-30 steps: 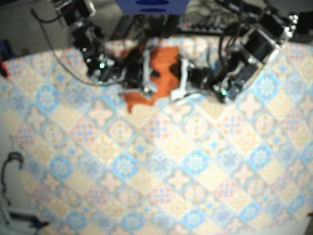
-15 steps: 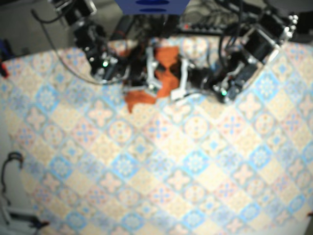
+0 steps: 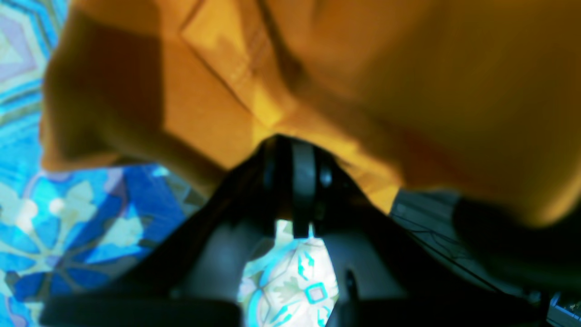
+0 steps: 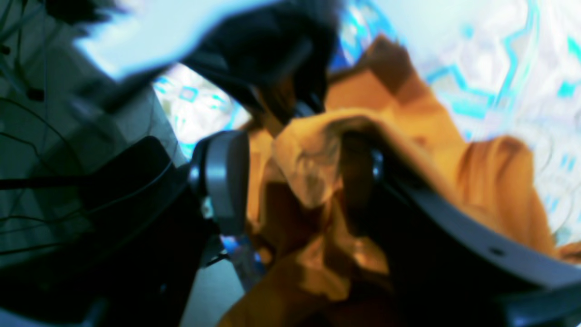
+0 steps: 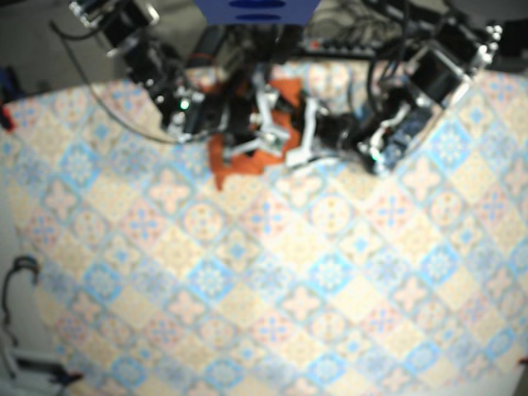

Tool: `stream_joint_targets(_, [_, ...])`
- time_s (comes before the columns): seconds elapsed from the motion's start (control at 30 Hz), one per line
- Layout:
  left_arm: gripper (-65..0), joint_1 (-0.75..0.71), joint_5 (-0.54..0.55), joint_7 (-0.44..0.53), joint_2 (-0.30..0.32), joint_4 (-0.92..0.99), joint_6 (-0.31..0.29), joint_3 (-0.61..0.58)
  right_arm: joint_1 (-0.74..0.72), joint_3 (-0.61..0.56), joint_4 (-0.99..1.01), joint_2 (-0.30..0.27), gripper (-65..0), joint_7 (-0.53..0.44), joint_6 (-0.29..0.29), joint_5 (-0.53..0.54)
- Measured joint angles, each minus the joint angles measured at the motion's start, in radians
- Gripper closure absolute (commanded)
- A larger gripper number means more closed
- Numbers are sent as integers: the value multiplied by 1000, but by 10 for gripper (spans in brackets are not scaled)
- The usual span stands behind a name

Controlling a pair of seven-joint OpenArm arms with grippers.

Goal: Fold the T-shirt properly
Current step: 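Push the shirt ends toward each other with both grippers, then press and tuck the bunched shirt into a compact bundle with both grippers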

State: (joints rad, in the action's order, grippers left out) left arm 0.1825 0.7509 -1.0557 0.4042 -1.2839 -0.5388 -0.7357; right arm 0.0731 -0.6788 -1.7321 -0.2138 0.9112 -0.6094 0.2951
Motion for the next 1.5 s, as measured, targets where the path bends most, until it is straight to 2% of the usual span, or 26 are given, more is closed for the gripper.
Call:
stream_joint_targets(0.13, [-53,0,0,2,0,0,0,0,-13,-21,-13,-2,-311,-2,1,1])
stream_joint_targets(0.33, [-53,0,-3,2,0,0,0,0,-10,-18,-137,-39,-311,-2,0,3])
stream_joint_targets(0.47, [-53,0,-3,2,-2,0,0,0,-18,-9,-155,-39,-311,-2,0,4])
stream_joint_targets(0.63, [-53,0,-6,1,-2,0,0,0,-15,118,-155,-37,-303,2,-7,4])
stream_joint_targets(0.77, [-53,0,-6,2,-2,0,0,0,-15,277,-154,-38,-213,9,-3,0])
stream_joint_targets(0.87, [-53,0,-6,2,-2,0,0,0,-19,352,-143,-38,-174,7,-4,3])
stream_joint_targets(1.1, [-53,0,-6,2,-2,0,0,0,-11,458,-32,-51,-165,-1,-3,1])
stream_joint_targets(1.2, [-52,0,-6,2,-2,0,0,0,9,462,-1,-51,-165,2,0,-21])
stream_joint_targets(1.33, [-52,-1,-7,3,-2,0,0,0,45,454,-1,-38,-165,2,-6,-140])
stream_joint_targets(1.5, [-52,0,-11,5,-2,-1,0,0,111,401,-2,-26,-165,8,-8,-156])
